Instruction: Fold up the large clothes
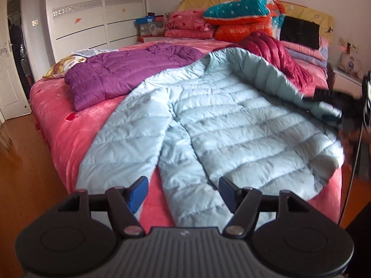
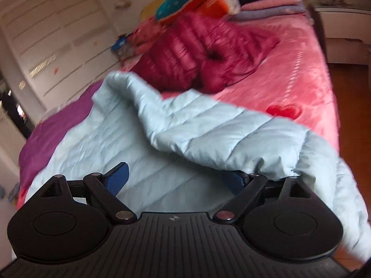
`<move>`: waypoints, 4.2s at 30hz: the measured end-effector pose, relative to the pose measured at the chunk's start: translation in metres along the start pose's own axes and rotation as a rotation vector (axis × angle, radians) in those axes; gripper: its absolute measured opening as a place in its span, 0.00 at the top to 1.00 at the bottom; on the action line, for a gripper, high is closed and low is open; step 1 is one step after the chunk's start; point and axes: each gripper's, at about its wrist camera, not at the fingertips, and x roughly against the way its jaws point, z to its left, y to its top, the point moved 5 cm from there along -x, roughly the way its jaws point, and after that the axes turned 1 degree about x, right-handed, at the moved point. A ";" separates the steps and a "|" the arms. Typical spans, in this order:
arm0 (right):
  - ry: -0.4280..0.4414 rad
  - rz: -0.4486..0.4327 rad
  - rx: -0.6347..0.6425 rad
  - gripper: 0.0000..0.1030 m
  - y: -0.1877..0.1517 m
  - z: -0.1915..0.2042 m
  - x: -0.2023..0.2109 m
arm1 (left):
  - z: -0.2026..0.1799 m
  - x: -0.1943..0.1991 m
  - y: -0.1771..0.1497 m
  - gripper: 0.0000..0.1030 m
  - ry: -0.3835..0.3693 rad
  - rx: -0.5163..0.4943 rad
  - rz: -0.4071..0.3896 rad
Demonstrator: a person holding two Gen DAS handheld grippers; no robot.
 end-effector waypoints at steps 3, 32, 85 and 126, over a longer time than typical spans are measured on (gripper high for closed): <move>-0.086 -0.126 -0.180 0.00 0.029 -0.053 0.001 | -0.012 -0.006 -0.002 0.35 -0.015 -0.022 0.023; 0.105 0.259 0.296 0.00 -0.019 -0.026 0.013 | -0.001 -0.047 -0.023 0.35 -0.004 0.214 0.075; 0.060 0.428 0.279 0.80 -0.087 0.032 0.093 | 0.003 -0.006 -0.039 0.96 -0.180 0.226 0.097; 0.044 0.175 0.185 0.06 -0.030 0.014 0.119 | -0.036 -0.012 0.107 0.42 -0.132 0.150 -0.216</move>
